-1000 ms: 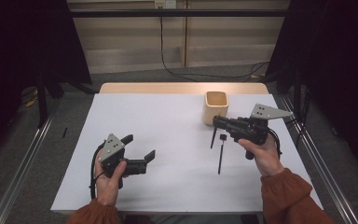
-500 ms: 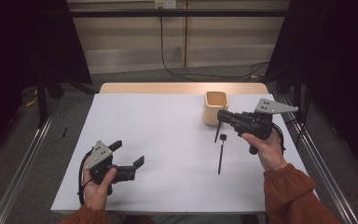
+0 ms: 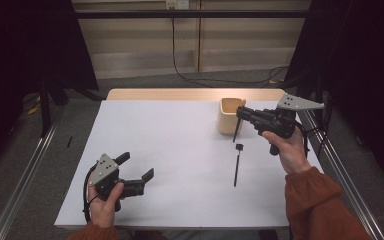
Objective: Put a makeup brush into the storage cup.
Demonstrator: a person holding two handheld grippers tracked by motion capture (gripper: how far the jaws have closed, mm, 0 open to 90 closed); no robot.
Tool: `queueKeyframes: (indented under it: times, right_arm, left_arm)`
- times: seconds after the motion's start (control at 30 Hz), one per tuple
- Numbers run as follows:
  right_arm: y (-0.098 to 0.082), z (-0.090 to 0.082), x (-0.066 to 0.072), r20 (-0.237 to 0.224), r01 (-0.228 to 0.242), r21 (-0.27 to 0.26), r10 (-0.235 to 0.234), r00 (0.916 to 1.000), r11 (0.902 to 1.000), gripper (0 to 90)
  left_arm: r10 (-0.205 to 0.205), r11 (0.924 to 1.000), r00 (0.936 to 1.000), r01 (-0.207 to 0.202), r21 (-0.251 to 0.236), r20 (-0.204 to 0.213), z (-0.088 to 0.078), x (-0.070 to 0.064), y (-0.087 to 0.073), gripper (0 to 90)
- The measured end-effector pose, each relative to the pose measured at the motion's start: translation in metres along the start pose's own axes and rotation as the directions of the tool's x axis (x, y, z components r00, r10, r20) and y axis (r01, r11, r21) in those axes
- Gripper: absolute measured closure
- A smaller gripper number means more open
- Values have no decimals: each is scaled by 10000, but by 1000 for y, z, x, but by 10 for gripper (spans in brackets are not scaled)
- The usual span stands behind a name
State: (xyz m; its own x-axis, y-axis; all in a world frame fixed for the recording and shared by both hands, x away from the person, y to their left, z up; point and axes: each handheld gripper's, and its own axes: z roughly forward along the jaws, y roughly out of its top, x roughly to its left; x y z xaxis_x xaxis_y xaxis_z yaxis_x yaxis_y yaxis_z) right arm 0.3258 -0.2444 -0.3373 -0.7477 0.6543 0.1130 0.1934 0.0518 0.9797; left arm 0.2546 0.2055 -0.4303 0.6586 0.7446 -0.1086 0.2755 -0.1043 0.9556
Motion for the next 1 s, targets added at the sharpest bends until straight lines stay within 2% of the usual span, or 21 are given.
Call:
queueKeyframes:
  times: [0.07,0.13,0.23,0.53,0.87,1.0]
  right_arm:
    - [5,1,-2,-117,-85,-119,84,9999,9999,838]
    - [11,2,-2,-12,104,-75,-104,9999,9999,838]
    - [18,4,-4,86,264,-78,-263,9996,9996,837]
    - [34,14,-22,557,371,81,-375,9977,9993,837]
    - [39,24,-39,966,302,186,-318,9948,9994,837]
    - [42,31,-46,1148,261,351,-300,9929,9990,837]
  left_arm:
    - [-29,10000,10000,29,17,-7,-1,0,0,10]
    - [-36,10000,9999,36,-19,95,-4,-1,0,11]
    - [-15,10000,10000,15,4,6,-6,-2,-1,11]
    - [86,9999,9999,-87,124,104,-11,0,-3,14]
    - [58,9999,10000,-58,92,71,-15,-1,-4,13]
    - [129,9995,9995,-137,274,279,-12,-2,-5,11]
